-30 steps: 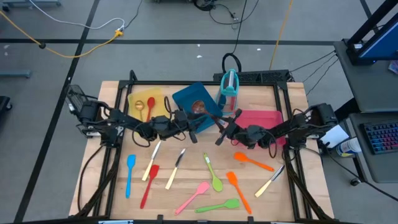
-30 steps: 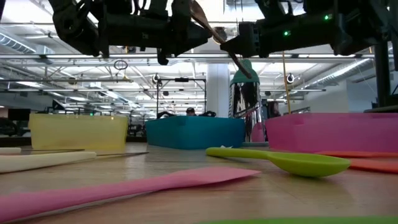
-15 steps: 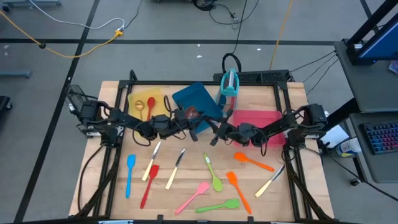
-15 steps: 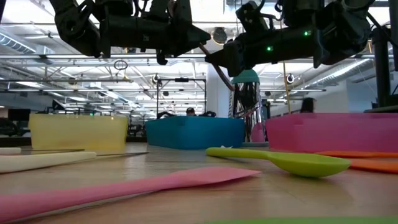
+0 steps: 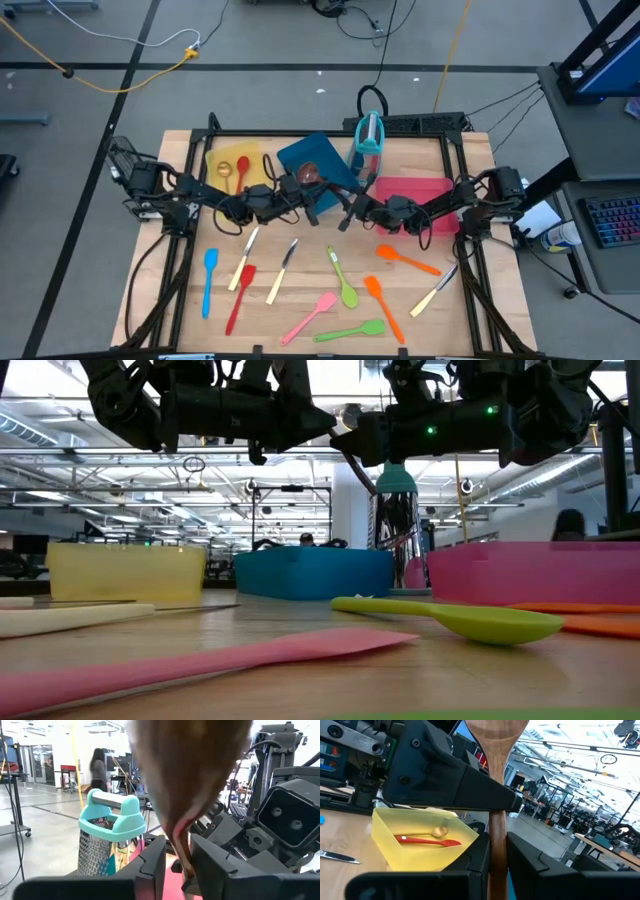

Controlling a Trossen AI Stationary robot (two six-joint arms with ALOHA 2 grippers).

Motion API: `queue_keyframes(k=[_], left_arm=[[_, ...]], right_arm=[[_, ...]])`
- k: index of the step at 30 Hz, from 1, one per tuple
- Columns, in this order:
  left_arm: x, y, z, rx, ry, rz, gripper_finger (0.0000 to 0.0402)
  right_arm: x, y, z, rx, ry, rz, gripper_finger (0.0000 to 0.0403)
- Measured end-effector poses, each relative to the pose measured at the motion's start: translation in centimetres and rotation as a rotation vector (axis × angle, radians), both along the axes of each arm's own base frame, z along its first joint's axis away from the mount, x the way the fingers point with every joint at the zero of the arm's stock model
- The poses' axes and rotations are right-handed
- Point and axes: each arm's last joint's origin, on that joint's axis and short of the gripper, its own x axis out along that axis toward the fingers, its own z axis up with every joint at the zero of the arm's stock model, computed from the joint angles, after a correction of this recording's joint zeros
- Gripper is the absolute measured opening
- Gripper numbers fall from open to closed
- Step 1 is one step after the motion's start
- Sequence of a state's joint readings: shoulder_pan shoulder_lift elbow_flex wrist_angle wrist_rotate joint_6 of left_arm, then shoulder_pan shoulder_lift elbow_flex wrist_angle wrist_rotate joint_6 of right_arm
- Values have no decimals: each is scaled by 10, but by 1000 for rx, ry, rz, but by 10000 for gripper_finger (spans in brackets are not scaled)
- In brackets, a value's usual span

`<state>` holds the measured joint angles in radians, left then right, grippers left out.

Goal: Pick & Place Kitchen Items
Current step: Put the brown serving spoon into the yellow bin

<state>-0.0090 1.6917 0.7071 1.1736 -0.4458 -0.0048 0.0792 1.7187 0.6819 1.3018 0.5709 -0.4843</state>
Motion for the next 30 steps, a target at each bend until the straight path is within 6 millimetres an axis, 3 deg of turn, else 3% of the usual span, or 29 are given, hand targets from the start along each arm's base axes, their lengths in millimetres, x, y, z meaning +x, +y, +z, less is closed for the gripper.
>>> queue_keyframes(k=[5, 12, 21, 30], left_arm=[[0, -1, 1, -3, -5, -15, 25], [0, 0, 0, -13, -2, -7, 32], [-1, 2, 0, -18, 0, 26, 25], [-18, 7, 26, -62, 80, 27, 25]], right_arm=[[0, 0, 0, -6, 5, 4, 45], [1, 1, -2, -47, 41, 43, 55], [0, 5, -2, -73, 64, 15, 118], [-6, 25, -1, -63, 99, -115, 180]])
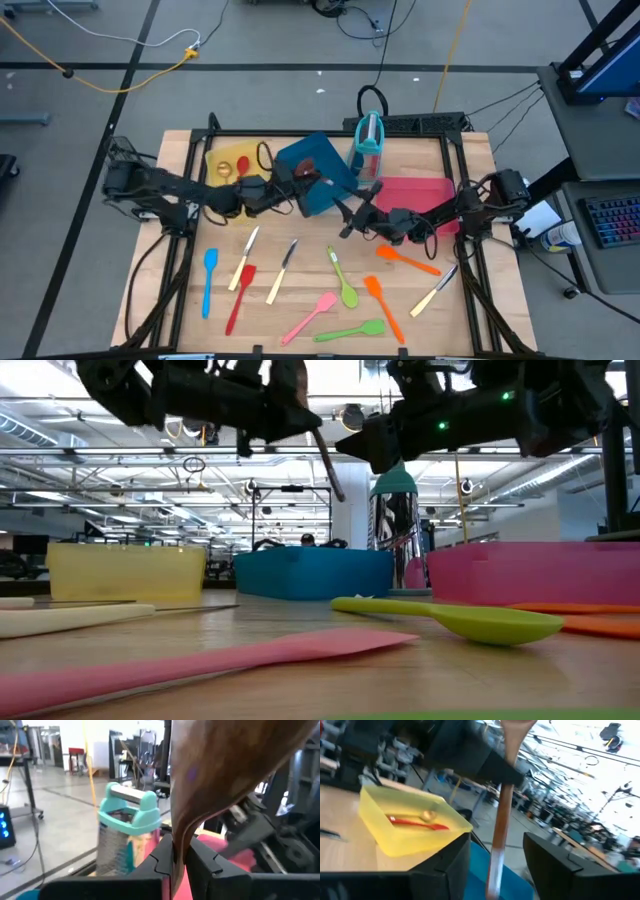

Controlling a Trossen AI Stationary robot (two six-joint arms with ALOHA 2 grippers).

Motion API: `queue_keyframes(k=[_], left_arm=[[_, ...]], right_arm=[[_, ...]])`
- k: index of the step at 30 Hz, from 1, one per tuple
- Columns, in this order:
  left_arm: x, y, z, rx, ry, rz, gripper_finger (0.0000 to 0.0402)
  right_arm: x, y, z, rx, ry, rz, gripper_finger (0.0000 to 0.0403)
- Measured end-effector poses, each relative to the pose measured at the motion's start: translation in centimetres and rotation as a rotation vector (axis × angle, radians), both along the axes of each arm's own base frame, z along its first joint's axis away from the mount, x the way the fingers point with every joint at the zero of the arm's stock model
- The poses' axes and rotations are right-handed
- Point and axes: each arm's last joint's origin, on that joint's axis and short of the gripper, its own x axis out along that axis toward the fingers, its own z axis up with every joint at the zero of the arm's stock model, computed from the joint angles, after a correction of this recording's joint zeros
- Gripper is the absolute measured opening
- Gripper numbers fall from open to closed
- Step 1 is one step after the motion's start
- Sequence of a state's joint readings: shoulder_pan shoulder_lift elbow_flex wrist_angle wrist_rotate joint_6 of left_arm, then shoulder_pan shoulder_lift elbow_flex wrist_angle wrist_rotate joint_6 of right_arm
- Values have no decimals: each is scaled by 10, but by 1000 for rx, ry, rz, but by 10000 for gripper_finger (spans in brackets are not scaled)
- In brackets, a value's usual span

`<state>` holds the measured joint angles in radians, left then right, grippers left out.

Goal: Pick & Place Kitchen Items
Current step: Put the brown serving spoon into the yellow bin

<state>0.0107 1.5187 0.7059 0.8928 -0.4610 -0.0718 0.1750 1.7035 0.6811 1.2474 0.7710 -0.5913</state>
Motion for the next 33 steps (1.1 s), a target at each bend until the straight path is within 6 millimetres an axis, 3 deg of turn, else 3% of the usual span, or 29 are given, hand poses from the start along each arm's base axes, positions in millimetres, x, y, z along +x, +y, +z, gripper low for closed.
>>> queue_keyframes(k=[8, 15, 23, 33], left_arm=[[-53, 14, 35, -131, 164, 49, 25], [-106, 34, 49, -312, 246, 53, 25], [-147, 60, 37, -515, 403, 196, 25], [-159, 84, 10, -724, 532, 274, 25]], right_arm=[[-8, 21, 7, -34, 72, 10, 181], [-17, 23, 13, 52, 115, 32, 170], [-20, 22, 13, 106, 138, 34, 175], [-20, 22, 12, 106, 147, 56, 177]])
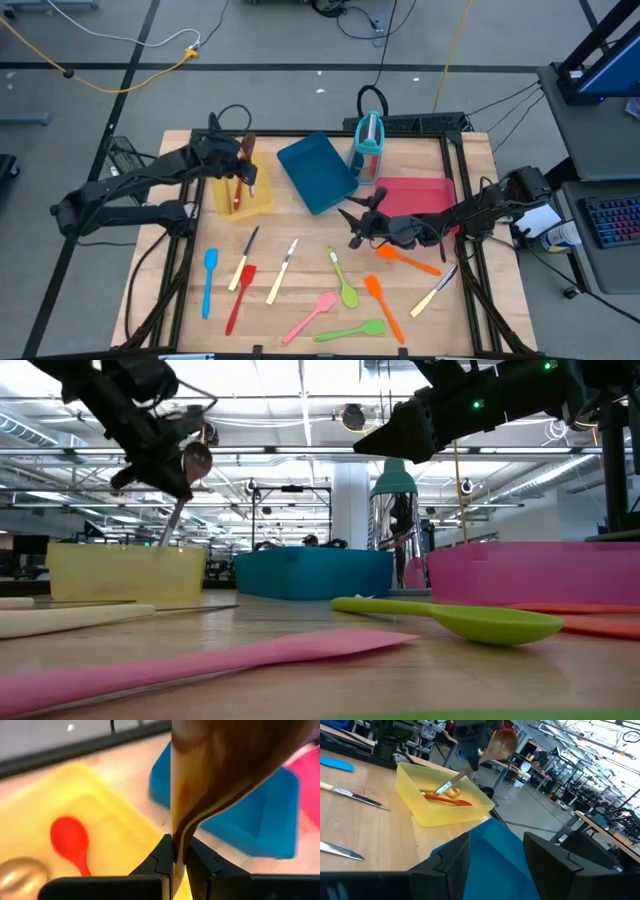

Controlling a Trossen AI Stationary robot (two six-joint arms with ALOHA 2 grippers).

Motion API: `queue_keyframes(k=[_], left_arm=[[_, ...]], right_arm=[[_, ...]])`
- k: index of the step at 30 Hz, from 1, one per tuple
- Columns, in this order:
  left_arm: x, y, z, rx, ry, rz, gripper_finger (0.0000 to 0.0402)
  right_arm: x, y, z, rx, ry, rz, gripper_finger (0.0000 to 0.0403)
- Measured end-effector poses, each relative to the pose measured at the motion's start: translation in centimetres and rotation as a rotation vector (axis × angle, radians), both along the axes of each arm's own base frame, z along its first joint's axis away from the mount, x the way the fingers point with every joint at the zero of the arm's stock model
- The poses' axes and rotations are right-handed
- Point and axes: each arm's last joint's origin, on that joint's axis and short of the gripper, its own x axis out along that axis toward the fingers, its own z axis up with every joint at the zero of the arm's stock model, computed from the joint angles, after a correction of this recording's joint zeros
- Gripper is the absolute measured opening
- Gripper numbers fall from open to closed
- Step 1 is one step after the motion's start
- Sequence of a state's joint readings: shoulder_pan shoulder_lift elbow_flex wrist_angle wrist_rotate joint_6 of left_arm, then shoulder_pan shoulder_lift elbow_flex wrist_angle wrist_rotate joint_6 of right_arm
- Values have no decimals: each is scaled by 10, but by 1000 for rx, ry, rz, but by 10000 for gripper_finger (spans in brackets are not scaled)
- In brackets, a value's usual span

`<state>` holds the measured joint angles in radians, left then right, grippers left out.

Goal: Pick & Place Kitchen Items
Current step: Put the brown serving spoon into the yellow bin

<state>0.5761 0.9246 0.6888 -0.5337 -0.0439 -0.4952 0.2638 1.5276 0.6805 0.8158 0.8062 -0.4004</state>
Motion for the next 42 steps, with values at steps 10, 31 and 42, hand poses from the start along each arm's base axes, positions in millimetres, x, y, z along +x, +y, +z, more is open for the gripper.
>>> queue_keyframes(k=[10, 31, 42], left_arm=[[-7, 26, -55, -171, -105, 33, 26], [-19, 48, -113, -392, 100, 210, 41], [-19, 49, -115, -357, 134, 176, 106]], right_arm=[[0, 0, 0, 0, 0, 0, 176], [0, 0, 0, 0, -1, 0, 171], [0, 0, 0, -3, 1, 0, 170]])
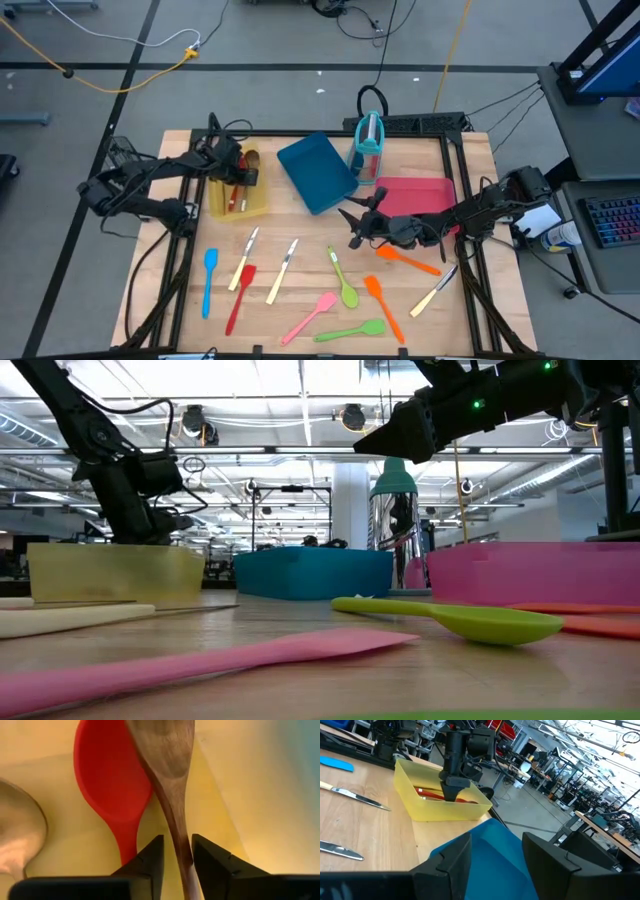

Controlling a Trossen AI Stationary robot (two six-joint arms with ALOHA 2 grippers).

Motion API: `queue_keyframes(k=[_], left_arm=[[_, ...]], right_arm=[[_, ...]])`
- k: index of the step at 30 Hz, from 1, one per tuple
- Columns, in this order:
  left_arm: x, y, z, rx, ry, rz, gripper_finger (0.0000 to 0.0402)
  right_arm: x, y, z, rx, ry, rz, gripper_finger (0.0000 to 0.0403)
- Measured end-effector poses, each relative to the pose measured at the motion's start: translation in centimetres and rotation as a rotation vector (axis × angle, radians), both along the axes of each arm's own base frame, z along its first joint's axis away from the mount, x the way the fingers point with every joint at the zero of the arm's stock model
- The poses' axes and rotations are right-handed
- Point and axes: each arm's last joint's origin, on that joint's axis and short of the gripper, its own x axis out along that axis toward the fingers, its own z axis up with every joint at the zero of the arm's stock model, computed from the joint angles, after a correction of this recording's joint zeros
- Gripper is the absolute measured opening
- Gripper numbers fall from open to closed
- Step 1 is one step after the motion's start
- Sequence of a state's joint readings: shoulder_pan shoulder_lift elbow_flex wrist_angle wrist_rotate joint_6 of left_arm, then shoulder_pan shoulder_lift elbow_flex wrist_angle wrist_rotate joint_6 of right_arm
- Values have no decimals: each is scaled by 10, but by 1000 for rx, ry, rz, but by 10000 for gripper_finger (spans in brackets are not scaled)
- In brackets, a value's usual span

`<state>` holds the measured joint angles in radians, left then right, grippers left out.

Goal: Pick & Place Kitchen Items
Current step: Put the brown serving spoon into the yellow bin, then put the green serving spoon into the yellow bin

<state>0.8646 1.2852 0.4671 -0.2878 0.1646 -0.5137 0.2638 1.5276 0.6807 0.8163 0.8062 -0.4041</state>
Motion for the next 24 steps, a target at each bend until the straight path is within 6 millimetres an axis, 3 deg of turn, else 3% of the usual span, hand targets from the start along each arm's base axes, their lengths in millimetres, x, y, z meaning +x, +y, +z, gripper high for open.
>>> queue_keyframes(k=[7, 15, 24], left_arm=[[-1, -2, 11, 39, -47, -11, 119], [-7, -10, 38, 147, -152, -8, 120], [-3, -36, 74, 322, -314, -149, 120]], right_arm=[[0, 0, 0, -1, 0, -2, 173], [0, 0, -1, 28, -12, -6, 169], [-2, 1, -11, 194, -17, -6, 171]])
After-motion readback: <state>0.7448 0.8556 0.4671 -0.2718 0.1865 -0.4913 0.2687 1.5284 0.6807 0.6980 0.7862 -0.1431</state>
